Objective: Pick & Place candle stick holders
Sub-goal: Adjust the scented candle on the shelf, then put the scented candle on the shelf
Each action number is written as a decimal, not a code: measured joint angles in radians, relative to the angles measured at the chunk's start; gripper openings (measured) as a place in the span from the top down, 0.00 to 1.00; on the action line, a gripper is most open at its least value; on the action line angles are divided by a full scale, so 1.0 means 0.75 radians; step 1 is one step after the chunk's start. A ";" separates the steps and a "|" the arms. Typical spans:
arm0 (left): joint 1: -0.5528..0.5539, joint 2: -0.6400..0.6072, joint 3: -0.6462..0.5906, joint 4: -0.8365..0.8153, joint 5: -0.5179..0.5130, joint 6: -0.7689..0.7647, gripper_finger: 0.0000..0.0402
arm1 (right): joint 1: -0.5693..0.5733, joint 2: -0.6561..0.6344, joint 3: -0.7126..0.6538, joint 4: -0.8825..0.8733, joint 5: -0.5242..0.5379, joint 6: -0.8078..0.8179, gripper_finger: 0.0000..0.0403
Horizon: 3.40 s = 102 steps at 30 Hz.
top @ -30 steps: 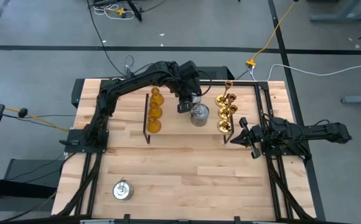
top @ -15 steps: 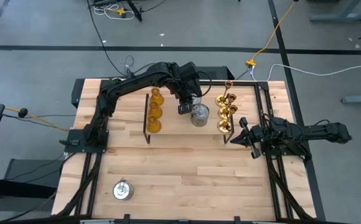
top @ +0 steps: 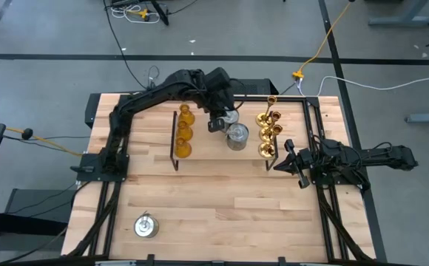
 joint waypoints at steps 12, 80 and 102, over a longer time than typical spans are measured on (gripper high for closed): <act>-0.009 -0.144 0.003 -0.216 -0.044 -0.001 0.94 | 0.000 0.000 0.000 0.001 0.000 0.000 0.97; -1.453 -1.127 -1.216 -0.063 -0.345 -0.467 0.40 | 0.000 0.000 0.000 0.000 0.000 0.000 0.97; -1.794 -1.240 -1.723 0.350 -0.398 -0.724 0.01 | 0.000 0.000 0.000 0.001 0.000 0.000 0.97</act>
